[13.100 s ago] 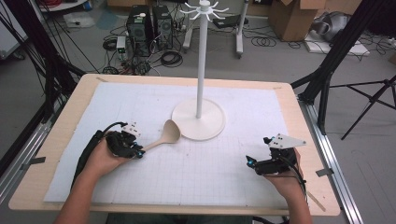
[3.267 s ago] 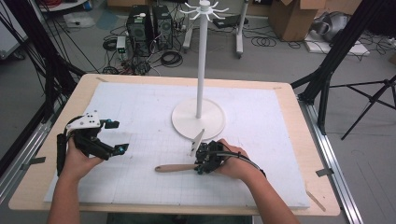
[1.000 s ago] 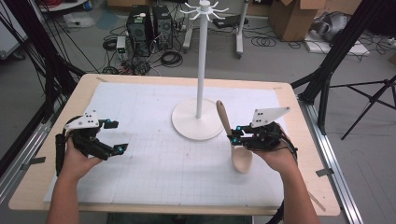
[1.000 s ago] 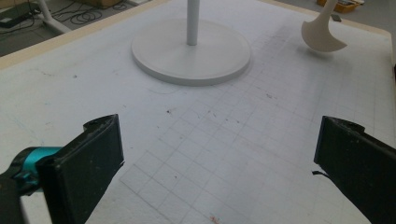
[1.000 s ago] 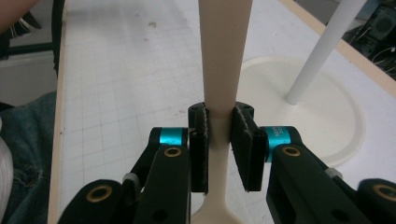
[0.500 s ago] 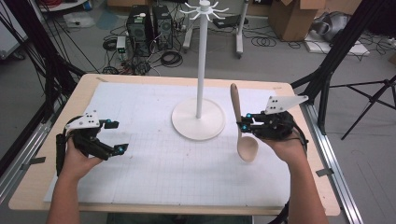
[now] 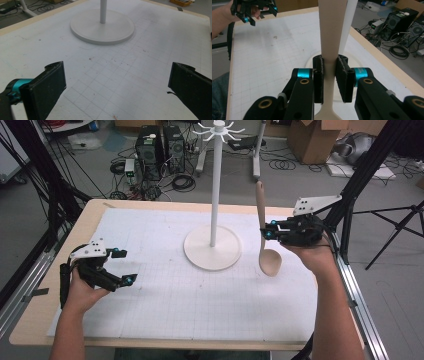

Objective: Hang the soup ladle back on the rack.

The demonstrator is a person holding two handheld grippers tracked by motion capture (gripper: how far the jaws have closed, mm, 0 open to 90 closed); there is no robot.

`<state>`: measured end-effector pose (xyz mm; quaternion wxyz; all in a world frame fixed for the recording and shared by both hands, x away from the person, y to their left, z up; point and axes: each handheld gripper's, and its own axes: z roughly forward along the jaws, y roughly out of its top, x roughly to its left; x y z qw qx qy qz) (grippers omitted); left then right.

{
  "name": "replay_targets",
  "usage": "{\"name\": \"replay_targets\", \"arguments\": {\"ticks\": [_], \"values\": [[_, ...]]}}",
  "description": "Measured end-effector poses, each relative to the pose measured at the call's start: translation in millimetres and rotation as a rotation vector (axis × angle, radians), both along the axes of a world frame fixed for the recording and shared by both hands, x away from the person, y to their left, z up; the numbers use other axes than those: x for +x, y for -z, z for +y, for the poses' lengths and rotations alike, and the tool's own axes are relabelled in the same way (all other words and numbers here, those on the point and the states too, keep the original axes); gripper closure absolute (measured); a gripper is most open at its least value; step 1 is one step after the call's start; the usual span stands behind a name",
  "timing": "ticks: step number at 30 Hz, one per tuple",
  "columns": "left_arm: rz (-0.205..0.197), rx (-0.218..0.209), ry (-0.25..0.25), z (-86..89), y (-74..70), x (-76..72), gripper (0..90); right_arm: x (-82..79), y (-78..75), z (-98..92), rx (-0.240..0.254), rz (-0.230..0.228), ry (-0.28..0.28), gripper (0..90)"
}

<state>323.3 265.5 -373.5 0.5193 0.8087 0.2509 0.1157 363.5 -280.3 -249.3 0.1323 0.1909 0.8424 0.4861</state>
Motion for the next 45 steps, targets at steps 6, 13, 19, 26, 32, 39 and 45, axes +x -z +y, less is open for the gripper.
{"name": "replay_targets", "arguments": {"ticks": [6, 13, 19, 26, 32, 39, 45], "values": [[0.001, 0.002, -0.003, 0.6, 0.7, 0.4, 1.7, 11.8, -19.5, 1.0, -0.018, -0.001, -0.006, 77.4], [0.004, 0.003, -0.005, 0.0, 1.2, 0.7, 1.7, 21.5, -38.9, 7.4, -0.049, 0.012, -0.032, 77.4], [0.002, 0.003, -0.003, 0.4, 1.2, 0.8, 1.7, 30.8, -53.6, 13.6, -0.065, 0.013, -0.038, 77.3], [0.004, 0.003, -0.005, 0.8, 1.5, 0.8, 1.7, 42.3, -66.2, 17.3, -0.071, 0.014, -0.028, 77.4], [0.008, 0.002, -0.004, 0.8, 2.5, 1.2, 1.7, 50.5, -72.1, 20.6, -0.069, 0.018, -0.023, 77.3], [0.007, 0.003, -0.009, 1.3, 2.6, 1.3, 1.7, 55.4, -78.5, 27.8, -0.072, 0.011, -0.027, 77.3], [0.007, 0.004, -0.006, 2.0, 3.0, 1.7, 1.7, 60.9, -77.4, 30.5, -0.070, 0.018, -0.021, 77.3]]}}
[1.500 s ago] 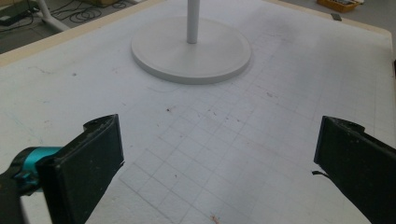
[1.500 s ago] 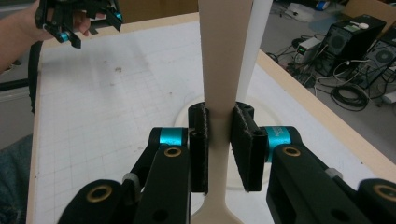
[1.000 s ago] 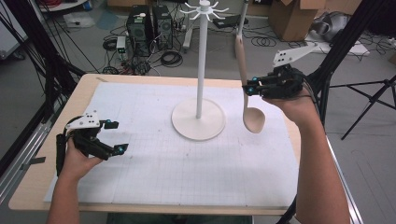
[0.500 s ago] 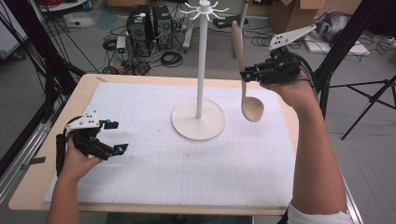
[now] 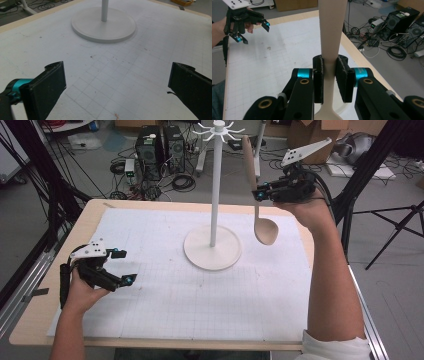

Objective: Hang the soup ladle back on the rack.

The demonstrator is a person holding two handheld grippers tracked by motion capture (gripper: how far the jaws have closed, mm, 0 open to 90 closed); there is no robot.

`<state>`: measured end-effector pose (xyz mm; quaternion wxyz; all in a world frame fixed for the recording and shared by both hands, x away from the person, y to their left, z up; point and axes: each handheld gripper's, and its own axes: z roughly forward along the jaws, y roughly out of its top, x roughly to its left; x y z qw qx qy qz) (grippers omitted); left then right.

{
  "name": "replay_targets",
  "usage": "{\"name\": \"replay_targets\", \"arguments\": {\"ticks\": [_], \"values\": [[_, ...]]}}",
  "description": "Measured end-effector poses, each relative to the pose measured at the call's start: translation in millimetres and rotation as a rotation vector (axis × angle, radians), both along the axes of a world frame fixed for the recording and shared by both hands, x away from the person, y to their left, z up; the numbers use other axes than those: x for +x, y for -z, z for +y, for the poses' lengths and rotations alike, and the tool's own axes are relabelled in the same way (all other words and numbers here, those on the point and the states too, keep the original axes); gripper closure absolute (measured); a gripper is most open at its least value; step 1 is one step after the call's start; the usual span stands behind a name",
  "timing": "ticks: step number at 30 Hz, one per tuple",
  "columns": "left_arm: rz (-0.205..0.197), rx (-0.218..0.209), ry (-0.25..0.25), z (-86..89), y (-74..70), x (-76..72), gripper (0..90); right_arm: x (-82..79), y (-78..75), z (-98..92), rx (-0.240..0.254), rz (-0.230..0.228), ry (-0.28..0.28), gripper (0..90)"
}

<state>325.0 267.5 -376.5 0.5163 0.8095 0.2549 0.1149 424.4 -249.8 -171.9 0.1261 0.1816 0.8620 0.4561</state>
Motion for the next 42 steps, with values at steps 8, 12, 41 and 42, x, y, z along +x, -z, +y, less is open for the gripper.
{"name": "replay_targets", "arguments": {"ticks": [8, 12, 41, 42], "values": [[0.005, -0.001, -0.005, 0.9, 0.7, 0.3, 1.7, 3.9, -0.1, 0.8, 0.010, 0.005, 0.002, 77.3], [0.006, -0.002, -0.006, 0.8, 1.3, 0.3, 1.7, 5.3, 0.1, 3.1, 0.003, 0.004, -0.003, 77.3], [0.000, -0.004, -0.006, 2.7, -0.5, -0.8, 1.7, 12.7, 2.6, 3.9, 0.009, 0.029, 0.018, 77.3], [0.000, -0.004, -0.006, 2.7, -0.5, -0.8, 1.7, 12.7, 2.6, 3.9, 0.009, 0.029, 0.018, 77.3]]}}
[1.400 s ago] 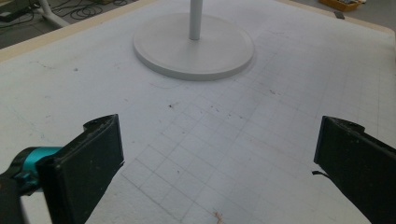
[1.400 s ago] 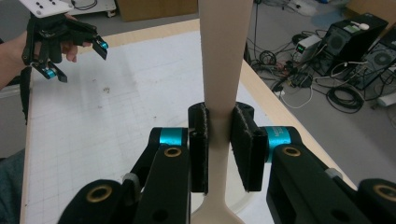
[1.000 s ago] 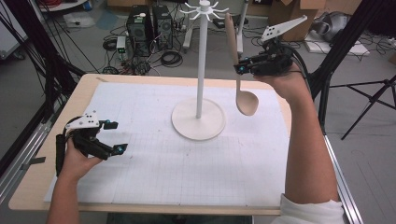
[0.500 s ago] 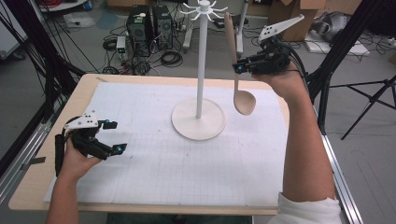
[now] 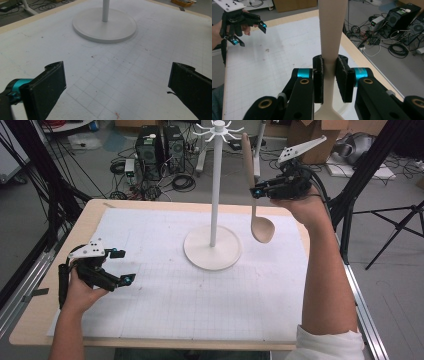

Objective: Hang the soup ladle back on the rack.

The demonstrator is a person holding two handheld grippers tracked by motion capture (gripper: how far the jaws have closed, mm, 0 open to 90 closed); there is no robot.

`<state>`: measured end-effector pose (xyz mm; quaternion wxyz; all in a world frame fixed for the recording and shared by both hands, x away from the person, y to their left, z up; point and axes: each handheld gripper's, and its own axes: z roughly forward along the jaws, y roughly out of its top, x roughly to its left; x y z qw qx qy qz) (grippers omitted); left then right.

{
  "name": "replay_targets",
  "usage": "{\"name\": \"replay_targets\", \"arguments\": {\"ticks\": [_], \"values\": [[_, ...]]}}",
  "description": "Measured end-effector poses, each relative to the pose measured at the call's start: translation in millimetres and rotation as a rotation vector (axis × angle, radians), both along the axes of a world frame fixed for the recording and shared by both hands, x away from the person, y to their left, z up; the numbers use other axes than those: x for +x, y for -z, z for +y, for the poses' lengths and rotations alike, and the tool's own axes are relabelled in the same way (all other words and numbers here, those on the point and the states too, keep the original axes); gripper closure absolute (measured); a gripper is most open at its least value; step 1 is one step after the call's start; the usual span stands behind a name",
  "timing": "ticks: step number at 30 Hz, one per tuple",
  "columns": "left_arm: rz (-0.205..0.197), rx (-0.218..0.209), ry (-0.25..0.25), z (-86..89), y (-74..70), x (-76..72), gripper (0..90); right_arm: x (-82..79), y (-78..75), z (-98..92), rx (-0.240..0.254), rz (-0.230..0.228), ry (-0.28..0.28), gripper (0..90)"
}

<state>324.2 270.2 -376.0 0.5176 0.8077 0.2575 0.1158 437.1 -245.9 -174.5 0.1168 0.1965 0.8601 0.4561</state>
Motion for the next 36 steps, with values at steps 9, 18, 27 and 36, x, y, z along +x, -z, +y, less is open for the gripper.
{"name": "replay_targets", "arguments": {"ticks": [9, 18, 27, 36], "values": [[-0.002, -0.006, -0.005, 1.5, -0.5, -0.4, 1.7, 5.8, 3.6, 5.6, -0.001, 0.012, -0.006, 77.3], [-0.003, -0.006, -0.002, 2.3, -0.4, -0.3, 1.7, 10.7, 5.4, 11.8, -0.001, 0.024, -0.007, 77.3], [0.000, -0.006, -0.001, 2.0, 0.0, -0.4, 1.7, 14.6, 7.7, 21.3, -0.032, 0.012, 0.025, 75.4], [0.000, -0.008, -0.001, 1.4, -0.1, -0.5, 1.7, 6.5, 7.5, 11.4, 0.006, 0.006, 0.056, 53.3]]}}
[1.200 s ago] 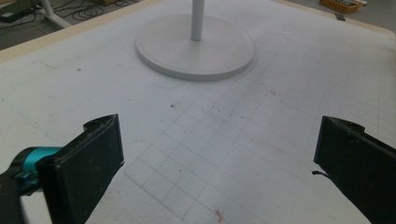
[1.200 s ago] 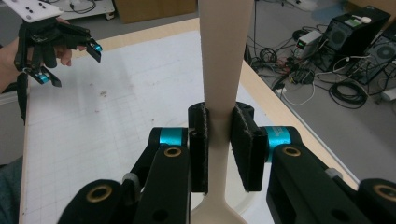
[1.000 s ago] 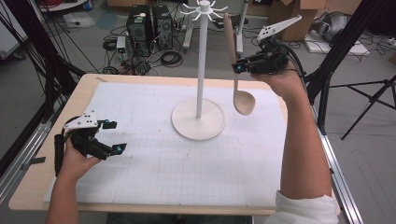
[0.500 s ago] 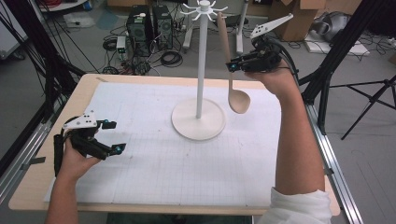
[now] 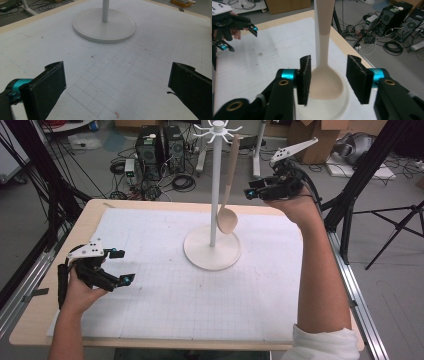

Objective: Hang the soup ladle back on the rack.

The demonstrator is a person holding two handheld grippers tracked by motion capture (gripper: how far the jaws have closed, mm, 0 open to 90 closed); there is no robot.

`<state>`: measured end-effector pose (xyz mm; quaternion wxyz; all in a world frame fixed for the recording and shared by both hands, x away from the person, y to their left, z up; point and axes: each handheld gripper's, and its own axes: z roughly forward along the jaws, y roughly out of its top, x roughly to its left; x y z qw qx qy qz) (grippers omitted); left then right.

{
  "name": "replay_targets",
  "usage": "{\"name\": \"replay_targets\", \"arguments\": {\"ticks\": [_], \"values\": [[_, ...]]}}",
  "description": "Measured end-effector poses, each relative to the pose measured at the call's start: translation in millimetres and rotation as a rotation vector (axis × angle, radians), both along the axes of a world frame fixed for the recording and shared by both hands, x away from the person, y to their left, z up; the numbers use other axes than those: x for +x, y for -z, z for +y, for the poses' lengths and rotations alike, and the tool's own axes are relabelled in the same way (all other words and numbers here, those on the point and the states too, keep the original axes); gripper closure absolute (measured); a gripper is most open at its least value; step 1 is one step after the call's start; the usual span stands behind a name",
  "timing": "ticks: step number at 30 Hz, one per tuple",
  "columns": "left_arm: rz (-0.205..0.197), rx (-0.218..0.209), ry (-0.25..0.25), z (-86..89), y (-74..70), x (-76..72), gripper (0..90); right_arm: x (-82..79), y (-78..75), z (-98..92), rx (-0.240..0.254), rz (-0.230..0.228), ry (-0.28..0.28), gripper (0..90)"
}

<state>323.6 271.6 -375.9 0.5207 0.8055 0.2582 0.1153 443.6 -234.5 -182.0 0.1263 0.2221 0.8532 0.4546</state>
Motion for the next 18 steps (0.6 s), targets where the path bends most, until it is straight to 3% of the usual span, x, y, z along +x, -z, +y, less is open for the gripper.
{"name": "replay_targets", "arguments": {"ticks": [9, 18], "values": [[0.002, 0.003, 0.007, -2.0, -0.3, -0.3, 1.7, -25.6, 14.0, -24.6, 0.079, -0.029, -0.006, 35.5], [0.004, 0.012, 0.010, -5.4, 0.8, 0.3, 1.7, -48.3, 34.7, -43.8, 0.097, -0.040, 0.033, 29.1]]}}
